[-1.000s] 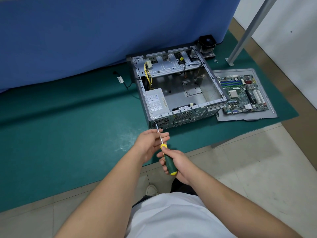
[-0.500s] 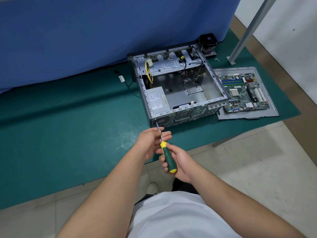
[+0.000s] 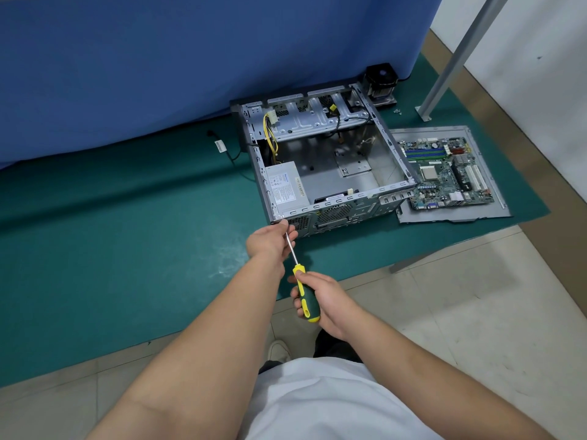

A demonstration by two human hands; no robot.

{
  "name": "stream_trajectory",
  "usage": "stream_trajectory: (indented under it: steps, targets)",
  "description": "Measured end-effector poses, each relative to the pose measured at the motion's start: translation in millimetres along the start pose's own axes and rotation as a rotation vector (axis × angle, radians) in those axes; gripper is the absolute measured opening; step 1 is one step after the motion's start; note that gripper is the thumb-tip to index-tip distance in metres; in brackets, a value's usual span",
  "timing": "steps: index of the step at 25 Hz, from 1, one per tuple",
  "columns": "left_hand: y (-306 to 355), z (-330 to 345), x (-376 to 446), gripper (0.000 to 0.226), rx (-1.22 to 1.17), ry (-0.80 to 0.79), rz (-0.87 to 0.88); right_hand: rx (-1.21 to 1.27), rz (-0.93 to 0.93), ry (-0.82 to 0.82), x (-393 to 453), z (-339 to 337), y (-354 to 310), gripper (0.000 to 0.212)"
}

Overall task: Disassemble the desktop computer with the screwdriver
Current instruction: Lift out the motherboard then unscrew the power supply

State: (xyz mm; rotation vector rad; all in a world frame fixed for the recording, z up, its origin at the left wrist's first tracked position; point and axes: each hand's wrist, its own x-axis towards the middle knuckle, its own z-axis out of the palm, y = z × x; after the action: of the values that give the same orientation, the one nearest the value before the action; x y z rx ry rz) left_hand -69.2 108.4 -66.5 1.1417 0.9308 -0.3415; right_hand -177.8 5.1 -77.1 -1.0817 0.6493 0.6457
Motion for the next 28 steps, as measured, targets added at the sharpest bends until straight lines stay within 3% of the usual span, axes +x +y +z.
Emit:
stream_trajectory:
  steps: [7, 12, 16, 20, 28]
  targets:
    - [2.9, -4.5, -16.8, 0.006, -0.04, -0.059, 0.048, -0.111, -0.059, 0.025, 4.2, -7.2, 0.9, 0.018]
    - [33.4, -17.9, -23.6, 0.003, -0.028, -0.122, 0.233, -0.172, -0.153, 0.017, 7.6, 3.3, -12.3, 0.008]
    - [50.3, -23.3, -20.3, 0.003, 0.396, -0.153, 0.574, -0.153, -0.268, 0.09, 11.8, 10.9, -49.0, 0.017]
    - [49.0, -8.4, -14.0, 0.007, 0.772, -0.18, 0.851, -0.101, -0.365, 0.149, 23.8, 6.9, -104.3, 0.012]
    - [73.9, 80.0, 19.5, 0.01, 1.041, -0.236, 0.966, -0.292, -0.376, 0.152, 60.7, -42.5, -201.6, 0.004]
